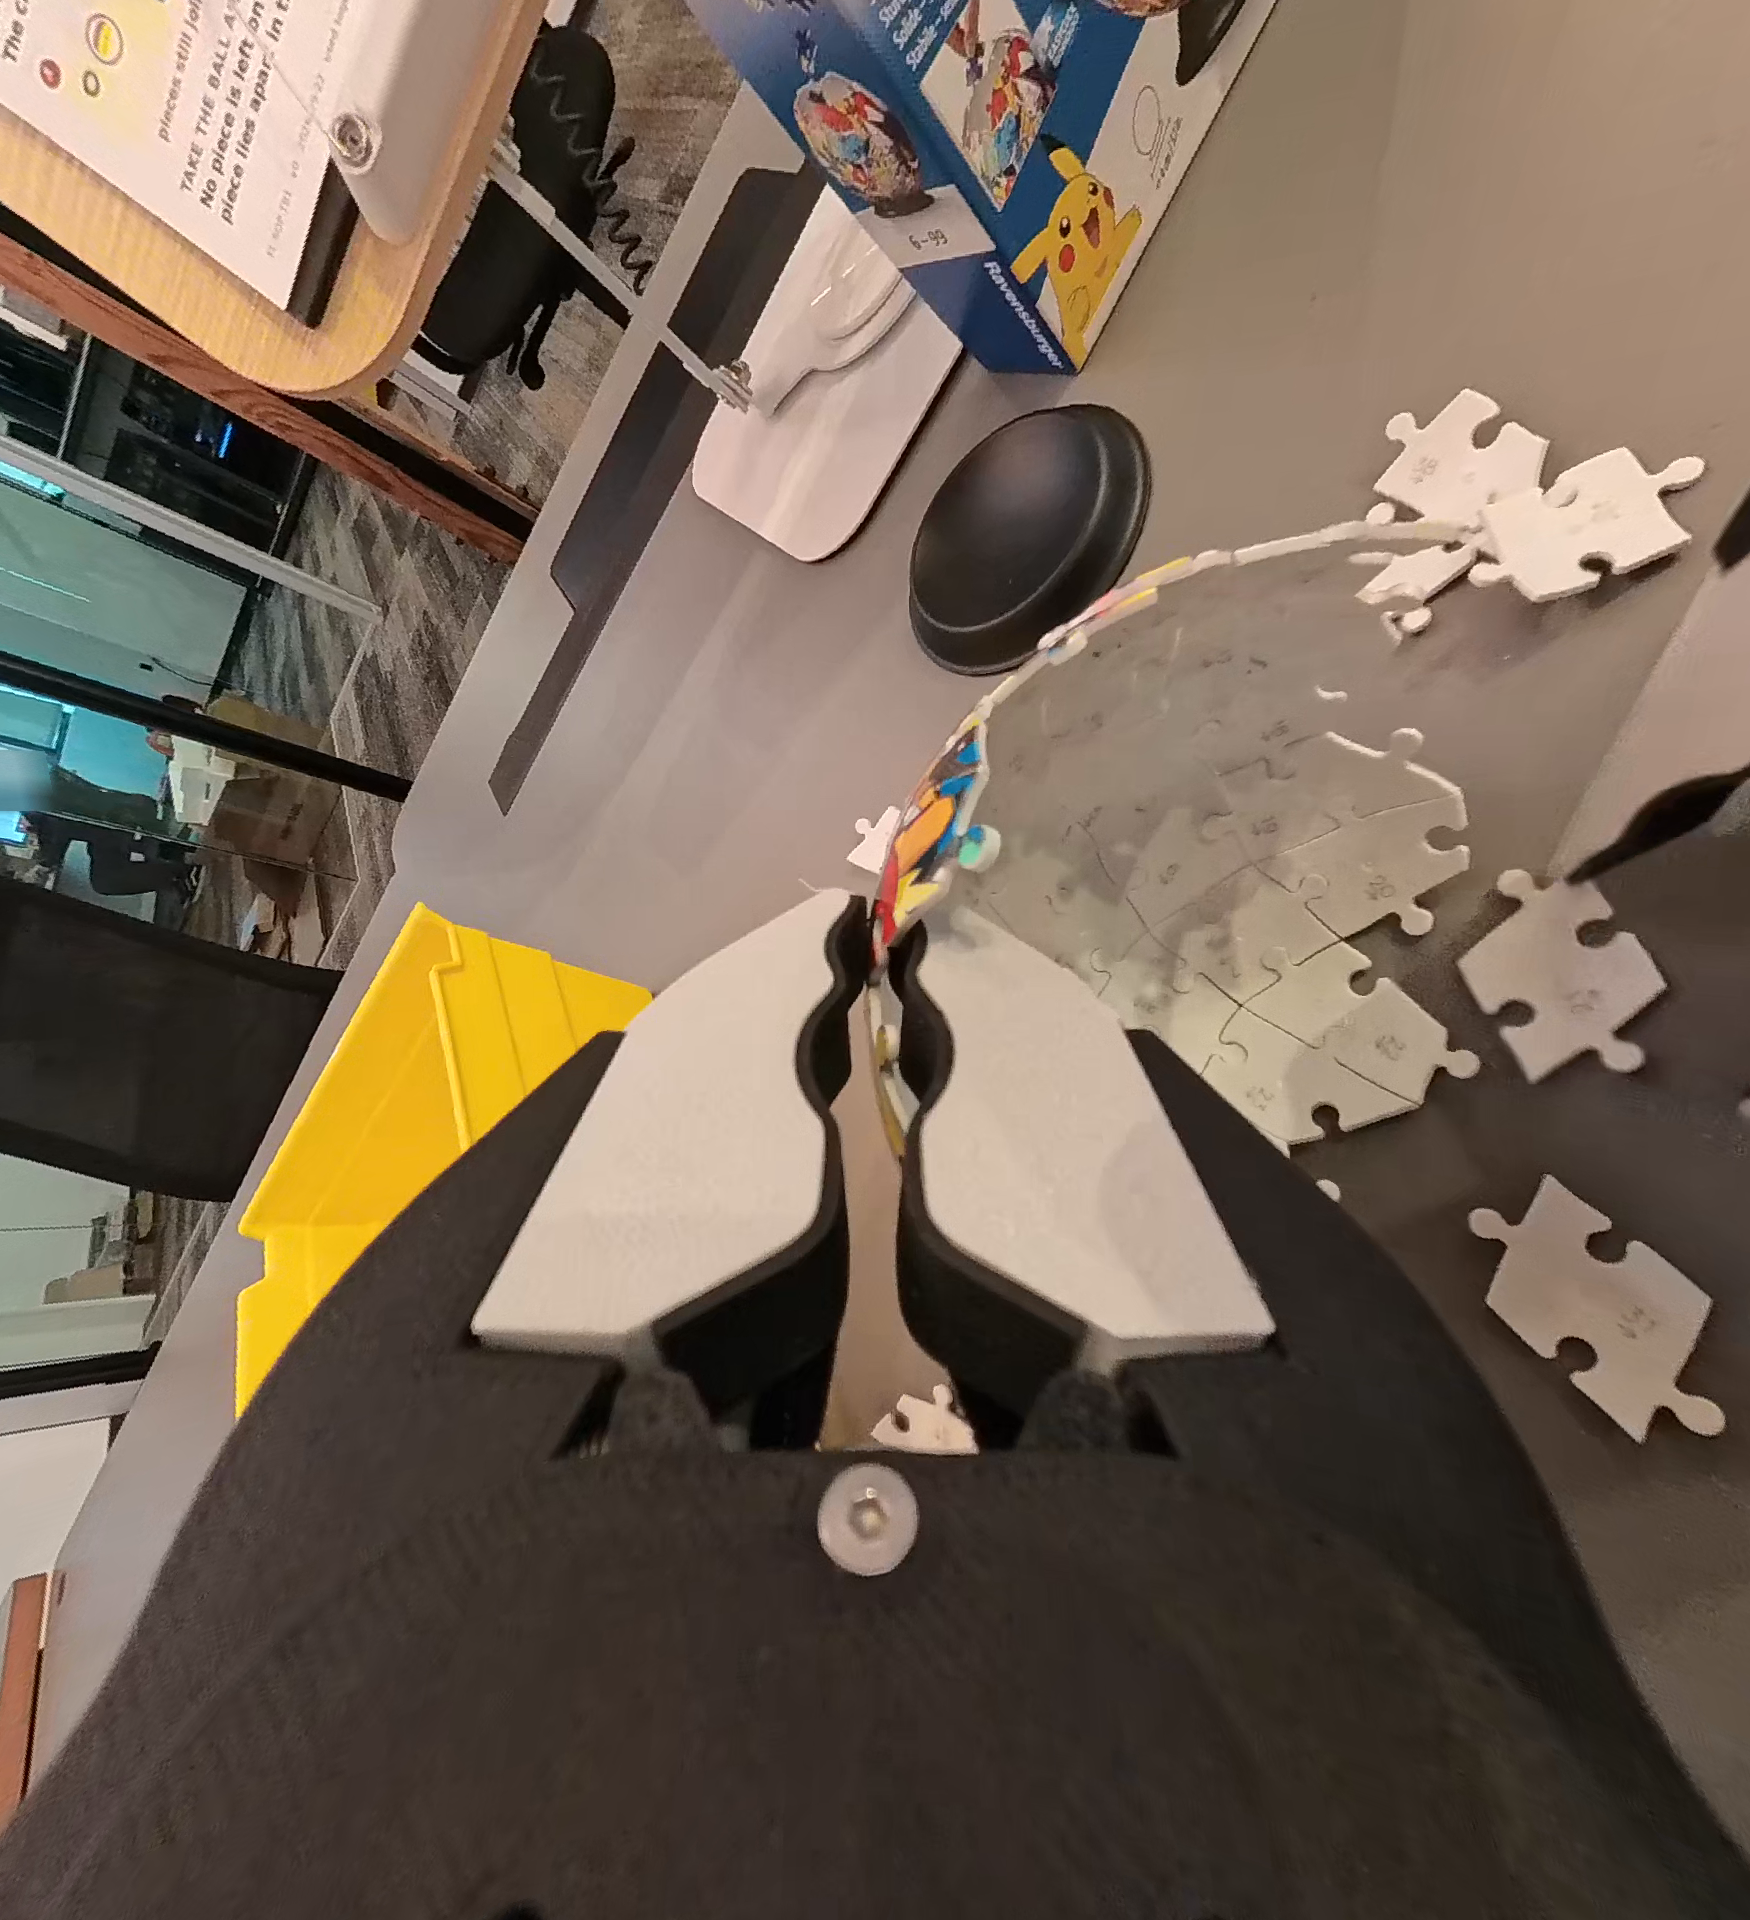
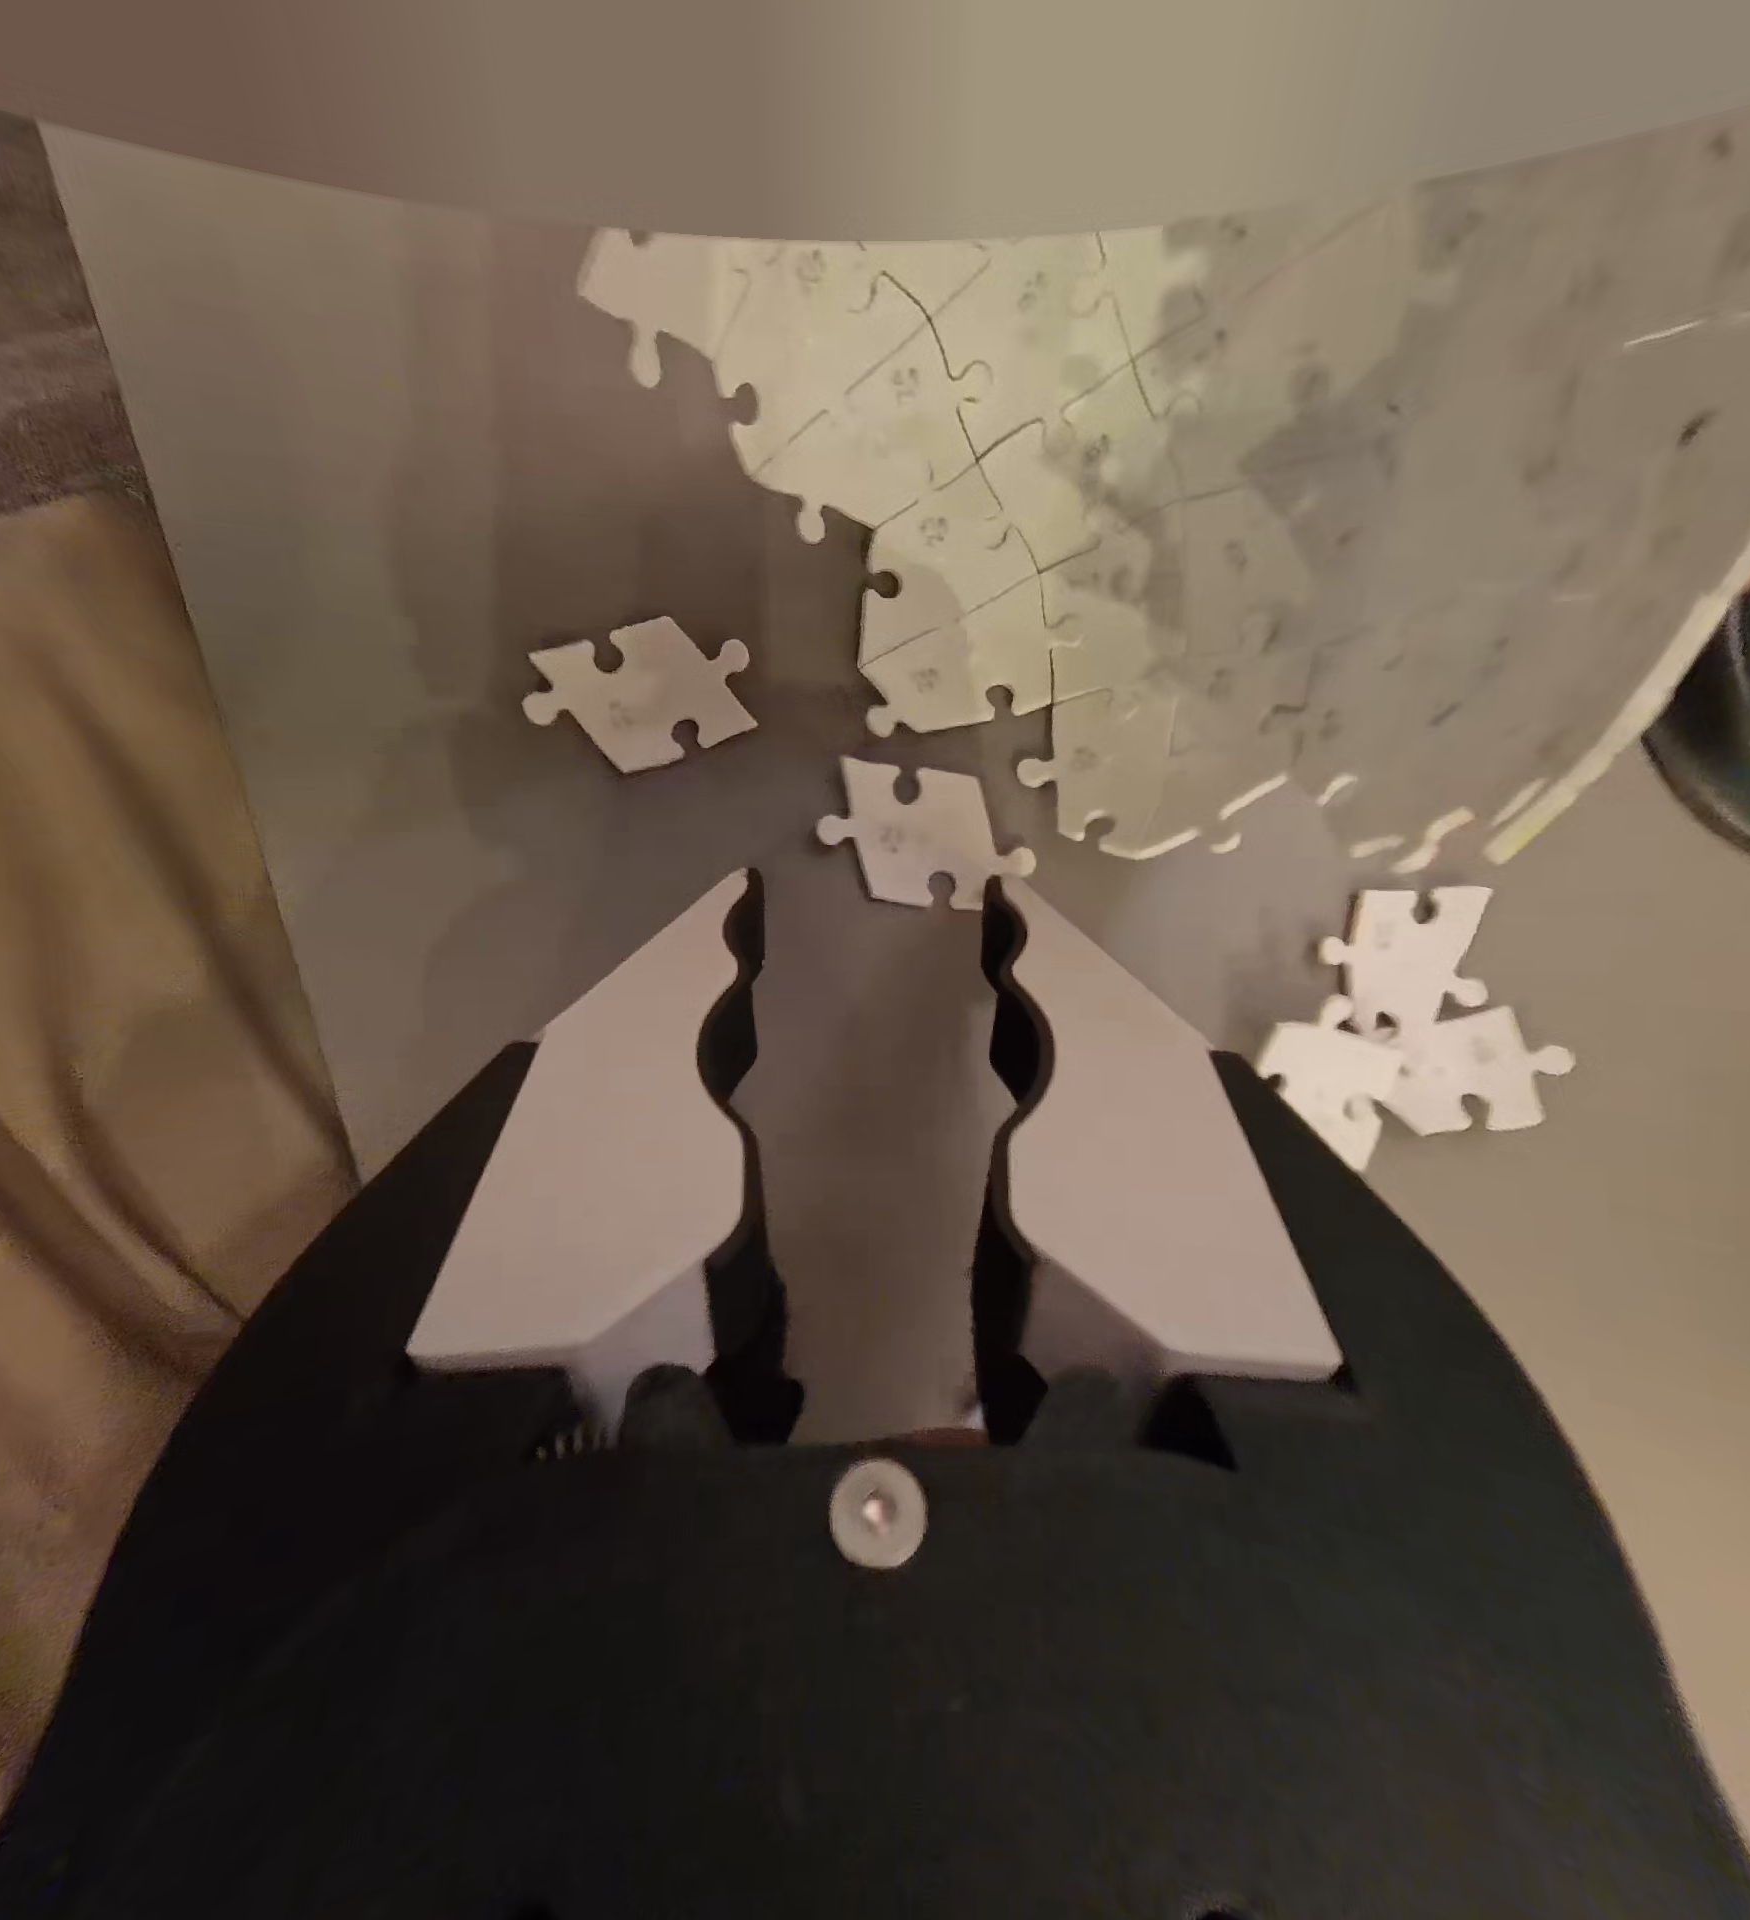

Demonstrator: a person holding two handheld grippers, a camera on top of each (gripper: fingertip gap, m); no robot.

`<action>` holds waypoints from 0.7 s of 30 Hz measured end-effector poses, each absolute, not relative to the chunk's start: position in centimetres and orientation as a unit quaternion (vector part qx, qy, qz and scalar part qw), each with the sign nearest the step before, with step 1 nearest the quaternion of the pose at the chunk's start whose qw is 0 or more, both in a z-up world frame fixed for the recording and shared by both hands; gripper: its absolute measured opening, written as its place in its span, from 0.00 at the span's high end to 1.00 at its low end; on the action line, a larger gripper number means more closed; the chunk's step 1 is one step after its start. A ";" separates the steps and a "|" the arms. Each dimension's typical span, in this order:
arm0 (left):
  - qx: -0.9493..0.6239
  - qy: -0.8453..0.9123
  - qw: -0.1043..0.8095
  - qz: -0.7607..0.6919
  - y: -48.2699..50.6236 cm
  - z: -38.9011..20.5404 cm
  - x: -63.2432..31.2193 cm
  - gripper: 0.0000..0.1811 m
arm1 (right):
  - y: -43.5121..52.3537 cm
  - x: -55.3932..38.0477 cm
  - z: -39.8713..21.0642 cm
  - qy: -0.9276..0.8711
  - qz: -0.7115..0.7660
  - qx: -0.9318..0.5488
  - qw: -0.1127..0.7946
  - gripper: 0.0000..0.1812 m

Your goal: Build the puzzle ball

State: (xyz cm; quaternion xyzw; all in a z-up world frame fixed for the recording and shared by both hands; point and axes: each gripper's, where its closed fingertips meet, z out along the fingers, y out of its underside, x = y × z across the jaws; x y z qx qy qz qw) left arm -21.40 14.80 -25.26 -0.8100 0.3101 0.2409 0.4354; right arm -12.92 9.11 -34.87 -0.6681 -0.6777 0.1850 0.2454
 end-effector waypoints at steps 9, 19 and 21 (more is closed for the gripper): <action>-0.811 0.302 0.435 0.251 15.2 -25.2 -22.1 0.98 | 8.4 -12.9 -34.6 -0.618 0.214 -0.725 0.216 0.69; -0.810 0.298 0.438 0.251 15.7 -25.2 -22.7 0.98 | 9.3 -13.8 -35.0 -0.544 0.196 -0.761 0.293 0.73; -0.811 0.296 0.439 0.249 15.7 -25.2 -22.7 0.98 | 9.7 -13.7 -34.9 -0.541 0.193 -0.762 0.298 0.82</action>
